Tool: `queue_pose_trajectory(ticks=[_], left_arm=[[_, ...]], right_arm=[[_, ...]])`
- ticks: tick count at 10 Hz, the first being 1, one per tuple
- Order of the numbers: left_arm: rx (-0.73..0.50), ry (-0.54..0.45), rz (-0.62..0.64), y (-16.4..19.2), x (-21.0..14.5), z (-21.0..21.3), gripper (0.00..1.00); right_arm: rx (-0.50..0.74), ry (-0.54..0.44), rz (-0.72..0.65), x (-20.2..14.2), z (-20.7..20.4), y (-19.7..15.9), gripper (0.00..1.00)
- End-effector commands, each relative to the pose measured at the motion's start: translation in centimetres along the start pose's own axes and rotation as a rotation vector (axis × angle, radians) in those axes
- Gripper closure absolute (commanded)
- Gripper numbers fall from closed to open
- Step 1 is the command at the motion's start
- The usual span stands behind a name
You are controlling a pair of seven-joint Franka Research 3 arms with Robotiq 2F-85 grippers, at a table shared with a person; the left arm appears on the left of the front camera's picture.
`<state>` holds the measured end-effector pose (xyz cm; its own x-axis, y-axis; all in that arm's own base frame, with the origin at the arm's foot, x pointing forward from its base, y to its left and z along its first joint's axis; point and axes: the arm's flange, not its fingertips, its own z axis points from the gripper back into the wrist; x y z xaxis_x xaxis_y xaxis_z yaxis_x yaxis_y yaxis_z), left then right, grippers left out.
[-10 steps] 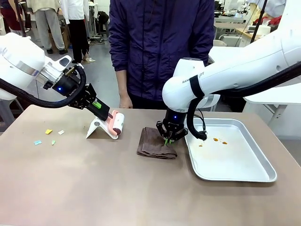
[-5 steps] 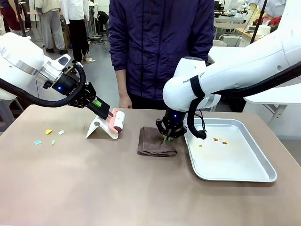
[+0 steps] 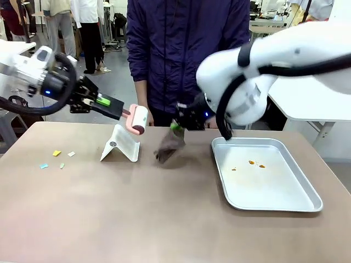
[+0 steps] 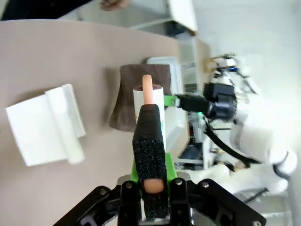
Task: Clean the surface of the table.
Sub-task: Hold the Lint Roller with your left hand and the towel with your right hand.
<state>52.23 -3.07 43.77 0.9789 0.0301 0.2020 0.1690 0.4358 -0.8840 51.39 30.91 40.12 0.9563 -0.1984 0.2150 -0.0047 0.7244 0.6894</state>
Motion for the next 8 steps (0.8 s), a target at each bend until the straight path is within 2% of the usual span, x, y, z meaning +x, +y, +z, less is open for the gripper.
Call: queue_pose_trajectory(ticks=[1,2,3,5,6,8], left_arm=[[-0.134,0.007,-0.035,0.4,-2.7,3.7,1.0],[-0.164,-0.007,-0.026,1.0,-3.5,5.5,1.0],[-0.194,-0.008,-0.005,1.9,-4.1,7.1,1.0],[-0.243,-0.026,0.01,4.4,-5.4,11.5,1.0],[-0.263,-0.065,0.021,6.0,-7.0,15.0,1.0],[-0.286,-0.087,0.032,9.0,-9.5,20.9,1.0]], right_arm=[[0.457,0.101,0.116,-2.6,5.4,-11.2,1.0],[0.615,0.093,0.165,-3.3,7.3,-12.4,1.0],[0.695,0.061,0.184,-4.0,8.9,-13.6,1.0],[0.759,-0.036,0.168,-5.8,12.4,-16.2,1.0],[0.781,-0.099,0.149,-7.1,14.6,-18.0,1.0],[0.91,-0.128,0.155,-9.1,18.7,-22.0,1.0]])
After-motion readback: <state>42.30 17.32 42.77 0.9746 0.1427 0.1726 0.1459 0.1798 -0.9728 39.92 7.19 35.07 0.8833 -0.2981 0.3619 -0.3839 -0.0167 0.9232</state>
